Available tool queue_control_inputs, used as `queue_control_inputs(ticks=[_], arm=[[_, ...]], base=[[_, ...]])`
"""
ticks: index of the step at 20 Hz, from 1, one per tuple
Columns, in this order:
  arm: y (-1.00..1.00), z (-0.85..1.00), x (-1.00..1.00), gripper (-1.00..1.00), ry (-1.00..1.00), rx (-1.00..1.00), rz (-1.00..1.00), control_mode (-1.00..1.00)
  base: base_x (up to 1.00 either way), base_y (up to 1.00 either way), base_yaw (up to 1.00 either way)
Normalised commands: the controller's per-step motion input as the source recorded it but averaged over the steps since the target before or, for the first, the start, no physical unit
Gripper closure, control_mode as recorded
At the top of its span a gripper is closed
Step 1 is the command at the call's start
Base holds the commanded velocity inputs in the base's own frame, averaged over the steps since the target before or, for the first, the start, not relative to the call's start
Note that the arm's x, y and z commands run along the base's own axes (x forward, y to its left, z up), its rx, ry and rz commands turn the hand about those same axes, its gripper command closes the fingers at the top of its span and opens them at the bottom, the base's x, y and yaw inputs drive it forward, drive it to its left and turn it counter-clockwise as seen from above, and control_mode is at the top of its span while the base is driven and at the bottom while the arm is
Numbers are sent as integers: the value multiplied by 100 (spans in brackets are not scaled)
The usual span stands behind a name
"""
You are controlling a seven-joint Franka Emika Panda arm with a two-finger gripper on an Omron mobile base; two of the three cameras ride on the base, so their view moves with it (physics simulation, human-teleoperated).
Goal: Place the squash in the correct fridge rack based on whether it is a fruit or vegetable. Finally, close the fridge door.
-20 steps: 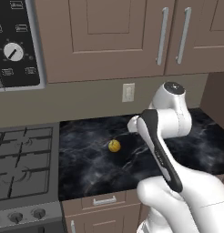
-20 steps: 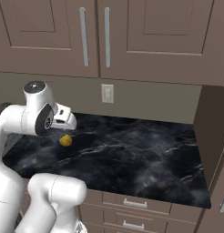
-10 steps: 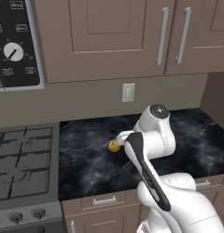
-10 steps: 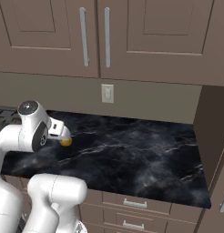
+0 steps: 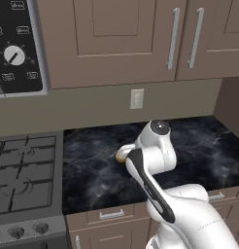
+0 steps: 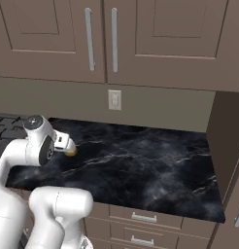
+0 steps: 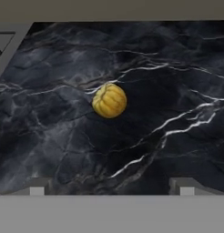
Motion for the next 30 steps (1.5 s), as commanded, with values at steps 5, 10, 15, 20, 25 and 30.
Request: queue_control_inputs(ticks=[5, 10, 15, 20, 25, 30], arm=[[9, -26, 27, -100, 1, 0, -1, -100], [11, -24, 26, -100, 1, 0, -1, -100], [2, -20, 27, -100, 3, 0, -2, -100], [0, -14, 27, -100, 9, 0, -1, -100], [0, -18, 21, -100, 6, 0, -1, -100], [0, -20, 22, -100, 3, 0, 0, -100]], base=[[0, 0, 0], [0, 0, 0], [0, 0, 0], [0, 0, 0], [0, 0, 0], [0, 0, 0]])
